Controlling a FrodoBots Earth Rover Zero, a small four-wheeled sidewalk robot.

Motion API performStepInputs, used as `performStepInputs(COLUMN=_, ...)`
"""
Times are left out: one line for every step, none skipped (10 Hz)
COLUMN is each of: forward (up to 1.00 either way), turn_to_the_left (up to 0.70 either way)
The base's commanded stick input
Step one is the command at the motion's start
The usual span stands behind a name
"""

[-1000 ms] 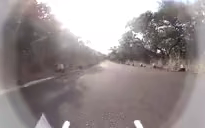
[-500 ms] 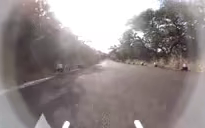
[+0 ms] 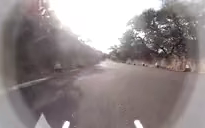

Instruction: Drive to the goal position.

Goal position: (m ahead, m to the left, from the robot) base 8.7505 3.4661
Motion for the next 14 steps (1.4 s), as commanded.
performStepInputs(forward=0.5, turn_to_the_left=0.0)
performStepInputs(forward=0.5, turn_to_the_left=0.0)
performStepInputs(forward=0.5, turn_to_the_left=0.0)
performStepInputs(forward=0.5, turn_to_the_left=0.0)
performStepInputs(forward=0.5, turn_to_the_left=0.0)
performStepInputs(forward=0.5, turn_to_the_left=0.0)
performStepInputs(forward=0.5, turn_to_the_left=0.0)
performStepInputs(forward=0.5, turn_to_the_left=0.0)
performStepInputs(forward=0.5, turn_to_the_left=0.0)
performStepInputs(forward=0.5, turn_to_the_left=0.0)
performStepInputs(forward=0.5, turn_to_the_left=0.0)
performStepInputs(forward=0.5, turn_to_the_left=0.0)
performStepInputs(forward=0.5, turn_to_the_left=0.0)
performStepInputs(forward=0.5, turn_to_the_left=0.0)
